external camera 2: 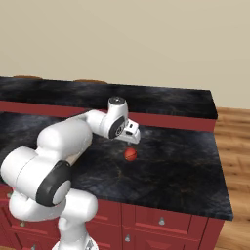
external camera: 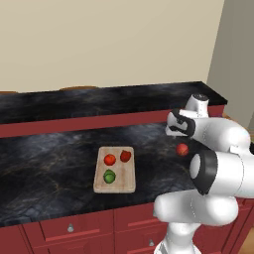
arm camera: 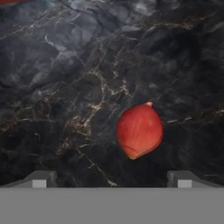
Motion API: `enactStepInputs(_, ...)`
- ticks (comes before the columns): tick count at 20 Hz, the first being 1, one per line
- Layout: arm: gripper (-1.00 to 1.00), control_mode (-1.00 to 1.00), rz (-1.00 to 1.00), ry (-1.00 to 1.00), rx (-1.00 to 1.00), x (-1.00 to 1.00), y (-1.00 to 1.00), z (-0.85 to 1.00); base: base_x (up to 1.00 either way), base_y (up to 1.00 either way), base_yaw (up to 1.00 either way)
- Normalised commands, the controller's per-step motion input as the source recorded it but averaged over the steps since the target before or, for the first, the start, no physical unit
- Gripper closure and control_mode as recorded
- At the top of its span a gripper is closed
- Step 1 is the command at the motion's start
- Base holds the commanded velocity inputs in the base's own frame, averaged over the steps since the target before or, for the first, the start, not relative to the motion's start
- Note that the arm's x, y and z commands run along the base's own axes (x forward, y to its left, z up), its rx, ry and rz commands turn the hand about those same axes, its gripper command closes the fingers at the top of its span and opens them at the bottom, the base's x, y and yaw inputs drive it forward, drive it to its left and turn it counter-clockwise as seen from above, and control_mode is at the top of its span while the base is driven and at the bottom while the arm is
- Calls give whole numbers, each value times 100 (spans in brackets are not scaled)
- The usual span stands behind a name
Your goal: Place the avocado, onion, tomato, and bell pepper on the cutting board.
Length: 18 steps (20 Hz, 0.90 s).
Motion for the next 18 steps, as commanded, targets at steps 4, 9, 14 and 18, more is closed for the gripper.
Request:
enactStepInputs(4,-100,-100,0,4,0,19,-23,-28,0,0,0)
enactStepInputs(9,-100,-100,0,5,0,20,-20,-20,0,0,0)
enactStepInputs(14,-100,-100,0,7,0,13,-11,-20,0,0,0)
enactStepInputs(18,-100,-100,0,6,0,7,-10,-27,0,0,0)
